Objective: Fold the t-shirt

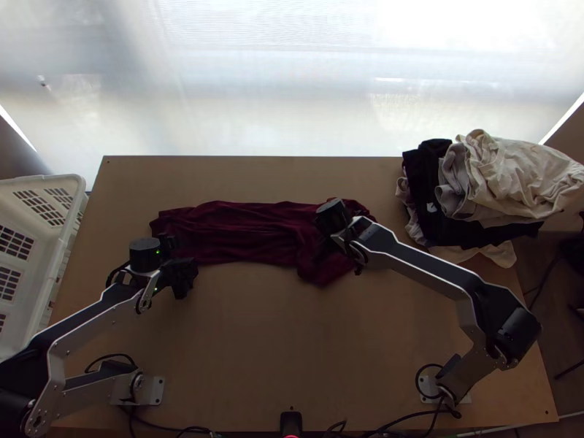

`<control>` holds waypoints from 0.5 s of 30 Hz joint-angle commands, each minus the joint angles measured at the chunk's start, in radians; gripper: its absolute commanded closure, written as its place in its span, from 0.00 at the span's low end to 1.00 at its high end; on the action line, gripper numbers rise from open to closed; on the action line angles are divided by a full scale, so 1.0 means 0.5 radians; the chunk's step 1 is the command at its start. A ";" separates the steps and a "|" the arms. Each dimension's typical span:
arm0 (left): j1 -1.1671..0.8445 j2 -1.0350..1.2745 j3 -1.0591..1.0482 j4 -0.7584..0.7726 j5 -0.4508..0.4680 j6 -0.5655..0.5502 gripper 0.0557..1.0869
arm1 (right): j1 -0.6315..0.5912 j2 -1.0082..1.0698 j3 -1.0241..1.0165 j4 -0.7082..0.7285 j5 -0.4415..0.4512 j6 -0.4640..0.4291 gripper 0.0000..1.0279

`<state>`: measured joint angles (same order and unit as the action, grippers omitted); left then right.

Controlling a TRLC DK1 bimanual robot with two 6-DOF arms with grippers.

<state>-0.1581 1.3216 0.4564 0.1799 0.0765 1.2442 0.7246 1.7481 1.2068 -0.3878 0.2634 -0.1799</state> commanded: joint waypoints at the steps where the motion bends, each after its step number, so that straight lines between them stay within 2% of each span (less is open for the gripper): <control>1: 0.022 0.167 -0.051 0.278 -0.073 0.052 0.07 | -0.038 0.050 -0.067 0.104 0.001 0.016 0.97; 9: 0.046 0.222 -0.164 0.576 -0.076 0.058 0.08 | -0.081 0.149 -0.153 0.303 0.001 0.047 0.97; 15: 0.095 0.342 -0.210 0.634 -0.076 0.043 0.08 | -0.136 0.287 -0.125 0.499 0.001 0.059 0.97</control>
<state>-0.1318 1.4429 0.3855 0.4576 0.0414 1.2694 0.6796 1.8290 1.1431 -0.2264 0.2642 -0.1585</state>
